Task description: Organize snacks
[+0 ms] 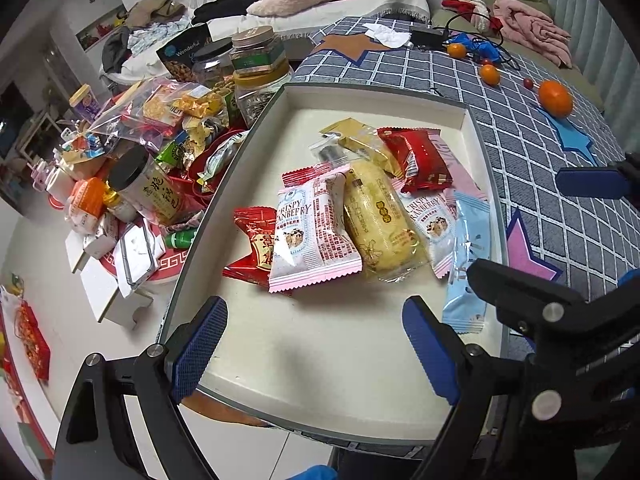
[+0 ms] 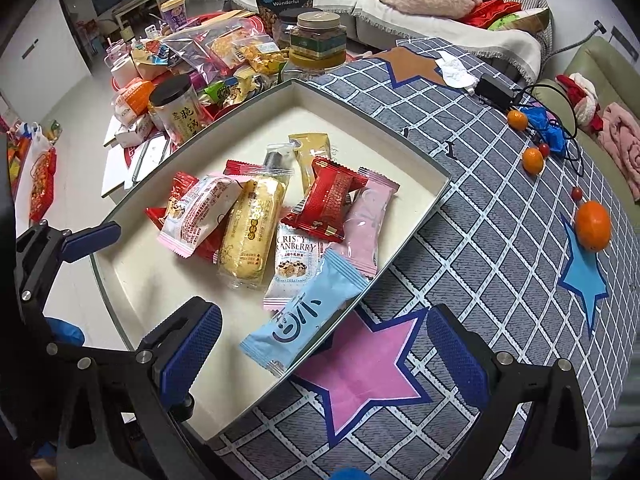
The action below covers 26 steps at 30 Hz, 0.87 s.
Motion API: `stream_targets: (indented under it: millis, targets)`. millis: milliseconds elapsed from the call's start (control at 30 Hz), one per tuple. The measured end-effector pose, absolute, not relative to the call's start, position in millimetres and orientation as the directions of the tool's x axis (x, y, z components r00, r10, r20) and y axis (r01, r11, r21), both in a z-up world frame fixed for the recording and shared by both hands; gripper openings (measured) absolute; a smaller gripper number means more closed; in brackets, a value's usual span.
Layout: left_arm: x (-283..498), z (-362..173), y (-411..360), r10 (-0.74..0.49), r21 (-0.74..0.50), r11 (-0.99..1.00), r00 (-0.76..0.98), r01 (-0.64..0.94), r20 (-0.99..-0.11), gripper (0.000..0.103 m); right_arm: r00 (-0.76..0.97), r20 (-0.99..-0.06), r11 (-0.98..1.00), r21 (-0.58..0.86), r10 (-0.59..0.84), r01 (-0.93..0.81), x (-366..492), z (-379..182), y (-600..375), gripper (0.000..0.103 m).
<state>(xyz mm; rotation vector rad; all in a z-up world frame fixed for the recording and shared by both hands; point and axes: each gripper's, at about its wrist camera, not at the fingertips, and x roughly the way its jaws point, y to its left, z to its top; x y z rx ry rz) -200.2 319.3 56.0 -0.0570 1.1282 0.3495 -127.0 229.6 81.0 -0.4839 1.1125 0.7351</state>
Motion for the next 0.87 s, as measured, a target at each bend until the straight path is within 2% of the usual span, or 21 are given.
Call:
stream_targets:
  millis: [867]
  targets:
    - [-202.9, 56.7, 320.4, 0.233, 0.115, 0.947, 0.392, -0.301, -0.89, 0.091, 0.255, -0.923, 0.669, 0.003, 0.287, -0.743, -130.0, 83.4, 231.2, 0.103]
